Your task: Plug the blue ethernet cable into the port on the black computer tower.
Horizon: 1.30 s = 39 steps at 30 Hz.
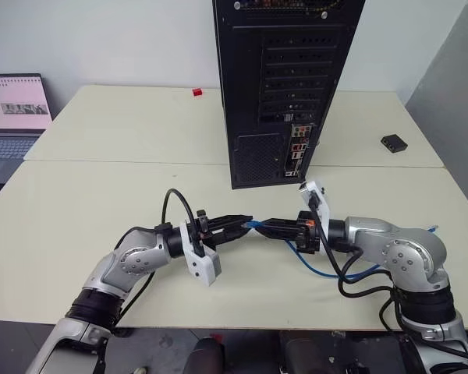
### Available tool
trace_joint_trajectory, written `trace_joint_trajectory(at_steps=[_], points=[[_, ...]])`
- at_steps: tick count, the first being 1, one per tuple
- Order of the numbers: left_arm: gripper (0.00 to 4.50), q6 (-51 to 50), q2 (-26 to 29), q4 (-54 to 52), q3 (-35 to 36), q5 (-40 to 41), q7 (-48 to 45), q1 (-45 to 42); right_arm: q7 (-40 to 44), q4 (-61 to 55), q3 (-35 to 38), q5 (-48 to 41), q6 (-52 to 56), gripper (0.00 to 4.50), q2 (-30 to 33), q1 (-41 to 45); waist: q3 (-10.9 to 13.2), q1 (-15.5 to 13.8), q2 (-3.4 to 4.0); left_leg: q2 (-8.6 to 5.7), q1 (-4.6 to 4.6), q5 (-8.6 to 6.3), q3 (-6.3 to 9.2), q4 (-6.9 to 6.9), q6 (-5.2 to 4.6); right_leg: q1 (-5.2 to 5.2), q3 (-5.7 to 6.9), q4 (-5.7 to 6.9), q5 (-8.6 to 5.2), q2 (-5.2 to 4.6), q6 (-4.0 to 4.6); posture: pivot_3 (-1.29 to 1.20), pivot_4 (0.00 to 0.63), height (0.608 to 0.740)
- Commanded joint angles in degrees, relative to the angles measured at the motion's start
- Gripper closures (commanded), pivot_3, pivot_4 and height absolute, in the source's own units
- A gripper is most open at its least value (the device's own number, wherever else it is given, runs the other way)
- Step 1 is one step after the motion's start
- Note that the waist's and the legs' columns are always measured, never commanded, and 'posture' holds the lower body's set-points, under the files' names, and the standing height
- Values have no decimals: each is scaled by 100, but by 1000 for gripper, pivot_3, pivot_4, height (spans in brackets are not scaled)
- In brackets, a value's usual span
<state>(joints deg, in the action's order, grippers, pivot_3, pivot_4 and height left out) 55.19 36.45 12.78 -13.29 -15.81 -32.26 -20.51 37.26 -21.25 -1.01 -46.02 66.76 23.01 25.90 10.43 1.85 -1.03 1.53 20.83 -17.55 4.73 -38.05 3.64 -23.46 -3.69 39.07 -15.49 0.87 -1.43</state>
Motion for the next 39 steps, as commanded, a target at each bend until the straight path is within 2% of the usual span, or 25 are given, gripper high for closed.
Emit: trace_joint_trajectory(at_steps=[1,6,10,13,17,22,32,39], points=[[2504,-671,53,-46,47,703,-245,124,-175,-337,343,-102,-224,4500,56,20,0,0,0,0,0,0,1,0,0,0,1,0,0,0,0,0,150,740],[1486,-2064,18,-434,380,1815,-567,253,-688,-656,706,-55,-431,4500,-45,-185,0,2,0,1,3,0,4,0,0,0,4,0,0,0,0,0,150,740],[729,-3744,-103,-1245,504,2742,-784,357,-1491,-909,964,314,-877,4500,-319,-294,0,6,0,2,4,0,6,0,0,0,5,0,0,1,-1,0,150,740],[88,-5107,-144,-2014,444,3292,-838,420,-2035,-1071,771,889,-1249,4500,-418,-287,0,10,0,1,4,0,5,0,0,0,3,0,-1,1,-1,0,150,740],[26,-6623,-346,-2957,302,3420,-420,425,-3252,-1145,188,2123,-1780,4500,-820,-298,0,18,0,3,4,0,6,1,1,-1,3,0,-1,4,-1,0,150,740],[26,-7568,-807,-3388,159,2975,253,268,-4081,-866,-385,3090,-2257,4500,-1426,-266,0,12,0,2,2,1,4,2,3,-2,-3,1,-1,4,-1,0,150,740],[26,-8040,-1339,-3292,117,2323,839,99,-4834,-90,-454,3860,-2761,4500,-2479,2,0,5,1,2,3,2,0,5,4,-7,-8,-1,0,3,0,0,150,740],[26,-7983,-1472,-3286,81,2008,913,59,-4909,243,-347,4116,-3018,4500,-2666,289,-1,6,1,1,2,2,-1,5,4,-8,-8,-1,0,2,0,0,150,740]])
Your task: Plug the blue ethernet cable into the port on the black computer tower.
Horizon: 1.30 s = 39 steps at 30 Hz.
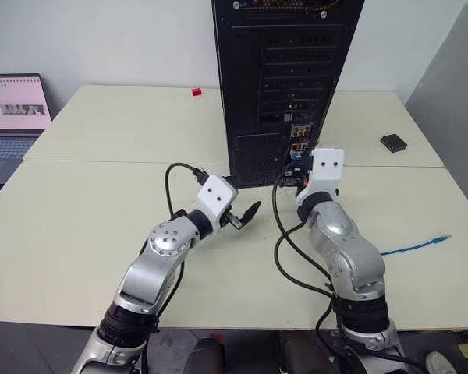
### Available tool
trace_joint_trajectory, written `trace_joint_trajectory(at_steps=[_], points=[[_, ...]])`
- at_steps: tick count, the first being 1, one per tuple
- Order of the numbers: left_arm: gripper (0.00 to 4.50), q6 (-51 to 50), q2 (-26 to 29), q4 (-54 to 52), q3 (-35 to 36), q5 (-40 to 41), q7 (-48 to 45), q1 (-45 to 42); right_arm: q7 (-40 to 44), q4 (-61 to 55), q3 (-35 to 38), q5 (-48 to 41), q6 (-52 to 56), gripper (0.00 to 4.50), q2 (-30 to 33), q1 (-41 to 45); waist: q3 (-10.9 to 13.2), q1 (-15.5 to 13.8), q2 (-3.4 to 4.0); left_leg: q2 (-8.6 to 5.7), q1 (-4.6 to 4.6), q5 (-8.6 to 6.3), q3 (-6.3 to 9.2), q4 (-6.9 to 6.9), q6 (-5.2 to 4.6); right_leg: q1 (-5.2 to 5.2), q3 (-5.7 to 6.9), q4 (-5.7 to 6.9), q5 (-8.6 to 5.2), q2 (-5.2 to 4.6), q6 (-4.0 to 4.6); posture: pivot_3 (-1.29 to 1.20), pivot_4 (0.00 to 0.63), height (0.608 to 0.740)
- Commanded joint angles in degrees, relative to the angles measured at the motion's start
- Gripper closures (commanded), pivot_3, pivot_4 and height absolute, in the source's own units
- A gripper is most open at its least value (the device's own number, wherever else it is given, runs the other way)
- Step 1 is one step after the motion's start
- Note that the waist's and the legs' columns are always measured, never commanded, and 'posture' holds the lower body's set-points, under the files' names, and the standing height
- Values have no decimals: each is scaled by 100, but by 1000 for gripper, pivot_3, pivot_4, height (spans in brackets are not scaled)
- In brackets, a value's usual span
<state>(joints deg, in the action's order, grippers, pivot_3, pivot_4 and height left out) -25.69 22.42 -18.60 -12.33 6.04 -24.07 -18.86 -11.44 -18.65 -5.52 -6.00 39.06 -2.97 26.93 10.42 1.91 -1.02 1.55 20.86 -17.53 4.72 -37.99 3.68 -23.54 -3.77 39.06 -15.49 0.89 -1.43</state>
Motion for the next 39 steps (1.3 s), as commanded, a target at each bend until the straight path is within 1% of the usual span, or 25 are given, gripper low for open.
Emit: trace_joint_trajectory(at_steps=[1,22,36,39], points=[[26,112,-87,-152,-22,-213,102,-116,-37,8,122,137,-279,4500,-77,208,0,1,0,0,0,0,0,0,0,0,-1,0,0,0,0,0,150,740],[26,191,-184,-72,14,-351,-45,-204,69,248,227,230,-212,4500,-324,157,0,3,0,0,0,0,-1,0,-1,0,-2,0,0,-1,0,0,150,740],[26,230,-223,-94,29,-405,-38,-160,61,-189,121,299,-16,4500,-480,-139,0,3,0,0,1,0,-1,3,-1,-1,-1,-3,0,-1,0,0,150,740],[26,245,-220,-88,18,-418,-56,-147,95,-138,138,290,-37,4500,-478,-86,0,3,0,0,1,0,-1,3,0,-1,-2,-3,0,-2,0,0,150,740]])
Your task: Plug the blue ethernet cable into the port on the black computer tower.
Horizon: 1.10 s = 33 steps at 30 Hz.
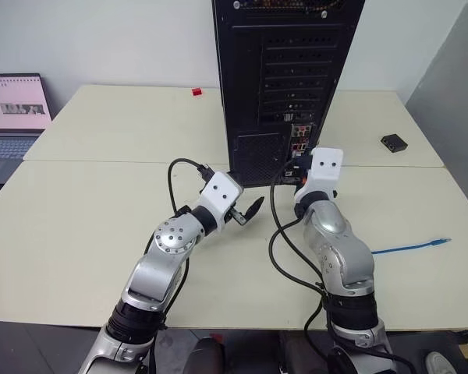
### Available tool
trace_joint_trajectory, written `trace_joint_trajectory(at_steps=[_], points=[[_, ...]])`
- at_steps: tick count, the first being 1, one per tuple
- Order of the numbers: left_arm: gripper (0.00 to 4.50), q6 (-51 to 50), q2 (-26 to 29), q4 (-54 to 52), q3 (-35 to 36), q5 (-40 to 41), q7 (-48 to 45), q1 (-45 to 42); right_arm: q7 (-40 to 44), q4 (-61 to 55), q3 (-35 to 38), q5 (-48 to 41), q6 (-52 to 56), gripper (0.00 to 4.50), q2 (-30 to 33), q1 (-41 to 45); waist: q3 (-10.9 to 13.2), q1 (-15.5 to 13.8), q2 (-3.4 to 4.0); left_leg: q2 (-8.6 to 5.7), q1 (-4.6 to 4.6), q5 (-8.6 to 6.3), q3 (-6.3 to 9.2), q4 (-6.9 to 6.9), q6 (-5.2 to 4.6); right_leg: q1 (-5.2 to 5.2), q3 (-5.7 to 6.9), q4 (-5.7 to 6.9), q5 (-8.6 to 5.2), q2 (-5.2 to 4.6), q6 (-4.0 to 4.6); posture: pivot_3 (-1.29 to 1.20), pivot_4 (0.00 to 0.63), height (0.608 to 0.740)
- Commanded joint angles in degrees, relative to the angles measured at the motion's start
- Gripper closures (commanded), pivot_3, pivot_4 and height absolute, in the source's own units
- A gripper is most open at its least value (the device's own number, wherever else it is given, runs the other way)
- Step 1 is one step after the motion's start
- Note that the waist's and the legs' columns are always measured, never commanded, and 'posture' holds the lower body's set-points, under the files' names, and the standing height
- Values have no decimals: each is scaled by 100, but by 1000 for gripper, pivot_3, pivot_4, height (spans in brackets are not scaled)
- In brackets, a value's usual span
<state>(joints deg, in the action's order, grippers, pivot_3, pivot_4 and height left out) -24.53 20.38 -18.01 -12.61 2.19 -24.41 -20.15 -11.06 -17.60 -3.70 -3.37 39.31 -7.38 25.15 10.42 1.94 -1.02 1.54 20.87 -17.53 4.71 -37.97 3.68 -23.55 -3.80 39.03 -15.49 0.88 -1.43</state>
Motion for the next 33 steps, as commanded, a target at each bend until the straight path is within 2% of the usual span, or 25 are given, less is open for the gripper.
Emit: trace_joint_trajectory(at_steps=[1,13,33], points=[[26,133,-19,-140,41,-37,-26,-17,66,-196,-41,26,-78,4500,-40,150,0,0,0,0,0,0,0,0,0,0,0,0,0,0,0,0,150,740],[26,122,-32,-130,35,-56,-41,-9,95,56,10,78,-201,4500,-44,420,0,3,0,0,0,0,0,0,0,0,1,-1,0,0,0,0,150,740],[26,103,-56,-151,26,-68,-53,-3,-18,18,104,132,-251,4500,-38,405,0,4,0,0,0,0,0,0,0,0,1,-1,0,0,0,0,150,740]])
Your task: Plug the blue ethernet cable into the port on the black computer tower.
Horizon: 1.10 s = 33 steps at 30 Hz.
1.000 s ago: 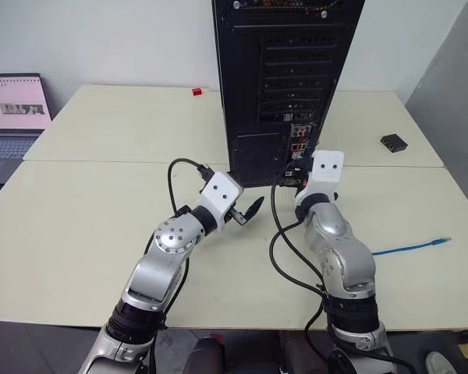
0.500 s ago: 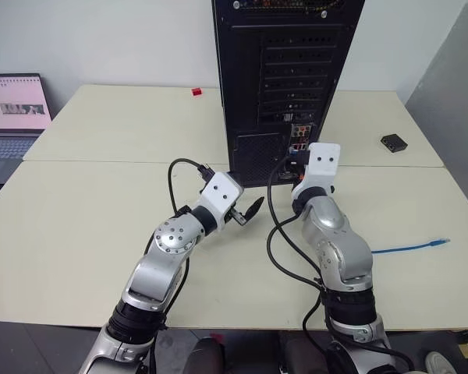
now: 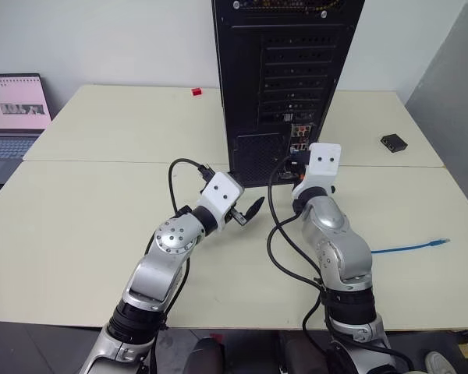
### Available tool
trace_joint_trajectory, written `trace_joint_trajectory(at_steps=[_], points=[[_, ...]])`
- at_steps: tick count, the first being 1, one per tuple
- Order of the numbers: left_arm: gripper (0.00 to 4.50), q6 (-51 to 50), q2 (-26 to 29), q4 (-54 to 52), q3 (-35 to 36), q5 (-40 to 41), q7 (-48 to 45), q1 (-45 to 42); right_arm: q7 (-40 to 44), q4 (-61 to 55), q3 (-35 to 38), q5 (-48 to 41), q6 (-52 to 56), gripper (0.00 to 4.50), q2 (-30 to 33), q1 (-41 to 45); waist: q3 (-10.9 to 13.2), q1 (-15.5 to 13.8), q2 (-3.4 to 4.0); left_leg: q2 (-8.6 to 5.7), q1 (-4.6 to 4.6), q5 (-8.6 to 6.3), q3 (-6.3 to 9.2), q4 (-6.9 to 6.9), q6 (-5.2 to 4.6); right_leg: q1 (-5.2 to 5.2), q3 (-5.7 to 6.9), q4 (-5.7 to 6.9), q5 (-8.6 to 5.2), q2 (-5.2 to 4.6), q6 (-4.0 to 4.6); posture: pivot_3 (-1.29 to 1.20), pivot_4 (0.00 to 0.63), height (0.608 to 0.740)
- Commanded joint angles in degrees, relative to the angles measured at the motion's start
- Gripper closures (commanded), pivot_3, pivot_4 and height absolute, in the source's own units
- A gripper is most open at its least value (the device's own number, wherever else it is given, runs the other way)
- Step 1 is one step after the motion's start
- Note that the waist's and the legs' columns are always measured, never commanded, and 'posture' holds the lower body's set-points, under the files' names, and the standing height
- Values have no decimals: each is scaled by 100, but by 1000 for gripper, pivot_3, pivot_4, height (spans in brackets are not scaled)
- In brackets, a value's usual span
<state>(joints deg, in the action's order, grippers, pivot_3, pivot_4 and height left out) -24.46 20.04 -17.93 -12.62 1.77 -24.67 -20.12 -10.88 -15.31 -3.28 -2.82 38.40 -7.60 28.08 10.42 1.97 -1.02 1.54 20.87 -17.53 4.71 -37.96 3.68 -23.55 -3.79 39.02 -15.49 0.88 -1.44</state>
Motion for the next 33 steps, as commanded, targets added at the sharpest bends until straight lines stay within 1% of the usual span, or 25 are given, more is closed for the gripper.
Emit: trace_joint_trajectory(at_steps=[1,13,24,33], points=[[26,93,-22,-164,26,-28,-26,-4,-36,-214,68,73,-153,4500,-13,117,0,1,0,0,0,0,0,0,0,0,0,0,0,0,0,0,150,740],[26,92,-30,-192,19,-31,-27,14,-70,-356,66,59,-69,4500,-45,57,0,1,0,0,0,0,0,0,0,0,0,0,0,0,0,0,150,740],[26,86,-26,-177,33,-13,-54,3,-55,-709,-50,49,186,4500,-77,-124,0,0,0,0,1,0,0,1,0,0,0,-1,0,0,-1,0,150,740],[26,106,-45,-140,35,-20,-110,-42,-30,-398,-32,123,-4,4500,-33,-47,0,1,1,0,1,0,-1,2,0,-1,0,-3,0,0,-1,0,150,740]])
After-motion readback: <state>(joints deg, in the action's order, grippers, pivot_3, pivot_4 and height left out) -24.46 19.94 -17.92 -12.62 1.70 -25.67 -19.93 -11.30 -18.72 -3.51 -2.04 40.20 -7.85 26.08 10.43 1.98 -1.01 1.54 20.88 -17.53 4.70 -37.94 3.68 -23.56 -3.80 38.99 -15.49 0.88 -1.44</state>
